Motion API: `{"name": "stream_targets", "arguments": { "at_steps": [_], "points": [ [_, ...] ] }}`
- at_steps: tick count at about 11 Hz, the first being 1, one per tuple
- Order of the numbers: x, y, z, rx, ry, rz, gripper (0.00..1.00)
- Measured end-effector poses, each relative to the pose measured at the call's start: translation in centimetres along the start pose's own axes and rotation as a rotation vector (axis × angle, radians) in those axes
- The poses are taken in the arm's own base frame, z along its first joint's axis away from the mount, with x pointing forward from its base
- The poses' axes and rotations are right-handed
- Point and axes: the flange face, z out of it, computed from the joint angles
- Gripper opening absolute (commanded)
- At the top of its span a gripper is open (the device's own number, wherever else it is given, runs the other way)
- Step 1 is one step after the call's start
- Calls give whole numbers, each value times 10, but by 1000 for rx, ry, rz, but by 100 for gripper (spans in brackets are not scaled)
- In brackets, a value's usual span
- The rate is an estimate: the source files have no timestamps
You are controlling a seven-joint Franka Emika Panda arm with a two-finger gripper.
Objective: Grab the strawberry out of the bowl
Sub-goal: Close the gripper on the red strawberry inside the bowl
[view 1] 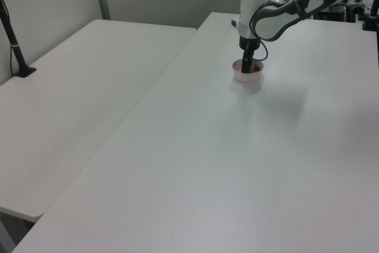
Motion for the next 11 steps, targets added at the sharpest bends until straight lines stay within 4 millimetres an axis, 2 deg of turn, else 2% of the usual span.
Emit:
{"name": "stream_targets", "arguments": {
  "at_steps": [1,4,6,11],
  "points": [
    [0,0,0,0,0,0,55],
    [0,2,-1,-1,2,4,38],
    [0,3,-1,-2,4,6,32],
    [4,8,-10,-7,22,15,32]
  ]
}}
